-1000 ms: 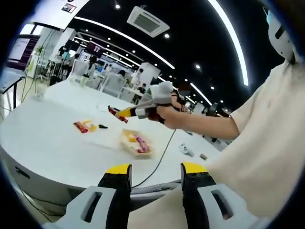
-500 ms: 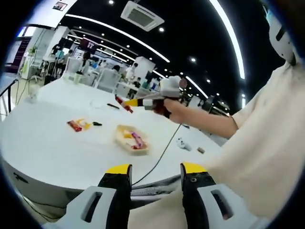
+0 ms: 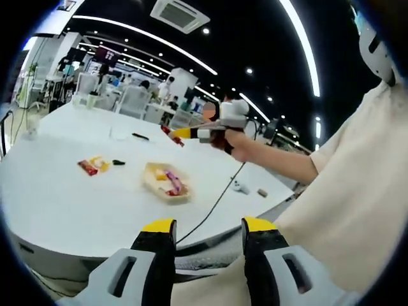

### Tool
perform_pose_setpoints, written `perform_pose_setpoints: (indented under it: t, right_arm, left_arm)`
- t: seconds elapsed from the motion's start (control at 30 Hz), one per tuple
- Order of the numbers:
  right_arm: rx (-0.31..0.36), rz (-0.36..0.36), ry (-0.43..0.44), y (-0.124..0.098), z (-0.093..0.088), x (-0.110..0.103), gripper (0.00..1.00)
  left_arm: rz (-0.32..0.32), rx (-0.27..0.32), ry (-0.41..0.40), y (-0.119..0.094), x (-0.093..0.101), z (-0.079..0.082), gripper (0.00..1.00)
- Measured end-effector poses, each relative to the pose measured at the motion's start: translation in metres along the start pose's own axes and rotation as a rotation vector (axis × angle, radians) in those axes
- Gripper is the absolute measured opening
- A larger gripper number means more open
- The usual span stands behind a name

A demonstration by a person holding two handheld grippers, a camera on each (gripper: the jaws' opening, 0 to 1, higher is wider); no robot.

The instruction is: Place the target food into the container with the food tongs after gripping and lifting it, then release it inside without dropping or visibly crushing the food.

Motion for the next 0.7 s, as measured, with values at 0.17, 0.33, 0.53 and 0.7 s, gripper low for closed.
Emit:
perform_pose_setpoints:
  t: [0.17, 0.33, 0.53, 0.7]
  right_arm:
    - [-0.011, -0.023, 0.012, -0.007, -0.005, 0.013, 0.21]
    - [-0.009, -0.046, 0.012, -0.014, -0.001, 0.026, 0.21]
    - [-0.014, -0.068, 0.016, -0.019, -0.001, 0.038, 0.21]
    - [-0.024, -0.081, 0.02, -0.023, -0.008, 0.045, 0.21]
  left_arm:
    - [0.004, 0.005, -0.011, -0.003, 0.0, -0.003, 0.4]
    - [0.012, 0.018, -0.021, -0.004, -0.002, -0.002, 0.4]
    - [0.034, 0.044, -0.027, -0.011, -0.005, -0.001, 0.4]
    - [0.05, 0.064, -0.043, -0.016, -0.006, -0.004, 0.4]
Point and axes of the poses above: the point that each gripper's makers call its tool centre point, and the gripper's own axes: y roughly forward along the fingers, x roughly to its right, z roughly out of its top, the point moved 1 cm from there along -y, roughly backward along the fingers, and after that the axes turned 9 degrees about -y, right-handed, at the moved point
